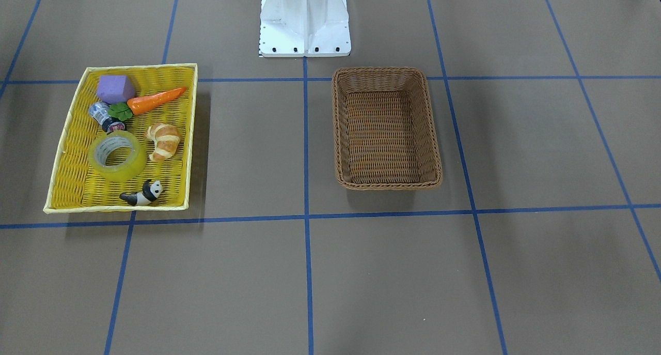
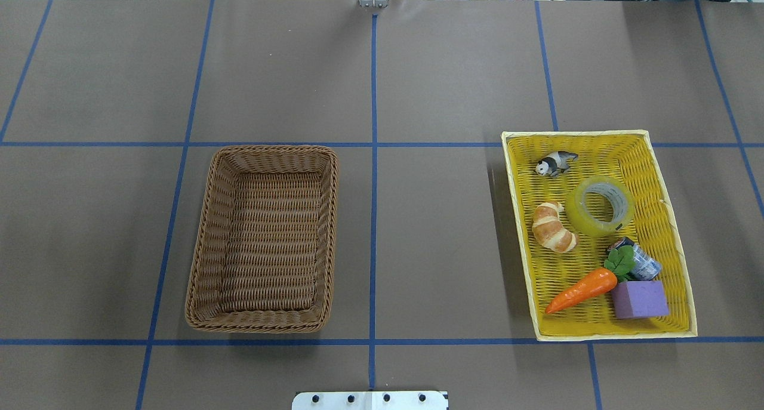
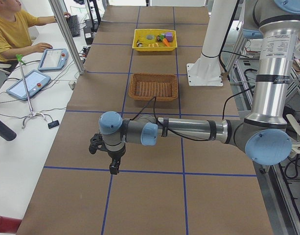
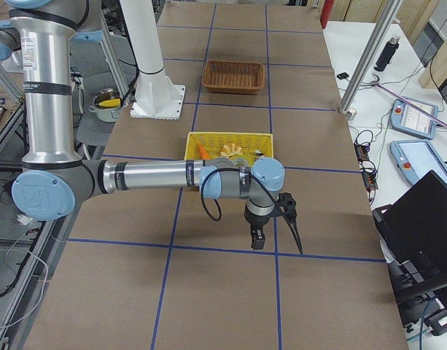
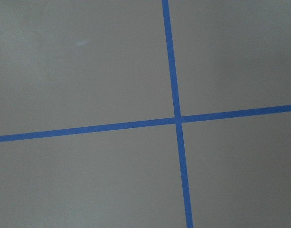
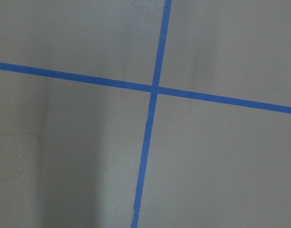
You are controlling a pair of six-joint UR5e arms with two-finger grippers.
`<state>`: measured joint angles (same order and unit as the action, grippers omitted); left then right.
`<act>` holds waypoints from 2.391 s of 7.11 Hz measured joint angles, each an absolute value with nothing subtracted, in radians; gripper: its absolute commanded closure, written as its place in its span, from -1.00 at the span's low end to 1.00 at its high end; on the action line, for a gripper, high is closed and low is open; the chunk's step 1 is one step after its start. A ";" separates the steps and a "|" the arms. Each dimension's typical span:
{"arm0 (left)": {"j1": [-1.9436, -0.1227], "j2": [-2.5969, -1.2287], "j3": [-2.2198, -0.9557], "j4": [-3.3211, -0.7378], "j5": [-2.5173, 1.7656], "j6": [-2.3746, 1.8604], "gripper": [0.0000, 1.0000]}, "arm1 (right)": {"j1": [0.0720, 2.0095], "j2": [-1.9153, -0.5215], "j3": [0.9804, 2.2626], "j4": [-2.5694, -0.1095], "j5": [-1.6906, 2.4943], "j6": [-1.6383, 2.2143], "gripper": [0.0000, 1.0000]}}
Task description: Move tape to another basket
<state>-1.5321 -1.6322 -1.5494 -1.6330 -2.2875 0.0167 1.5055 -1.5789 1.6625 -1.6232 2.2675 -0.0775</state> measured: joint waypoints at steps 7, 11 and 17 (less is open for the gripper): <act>-1.531 -1.647 -1.567 -1.697 -2.279 0.008 -0.98 | 1.488 -1.473 1.741 -1.622 2.268 -0.070 -1.00; -1.531 -1.692 -1.494 -1.938 -2.285 0.006 -0.98 | 1.473 -1.433 1.783 -1.539 2.330 -0.041 -1.00; -1.468 -1.678 -1.479 -2.128 -2.280 0.006 -0.98 | 1.107 -1.469 1.785 -1.184 2.305 0.290 -1.00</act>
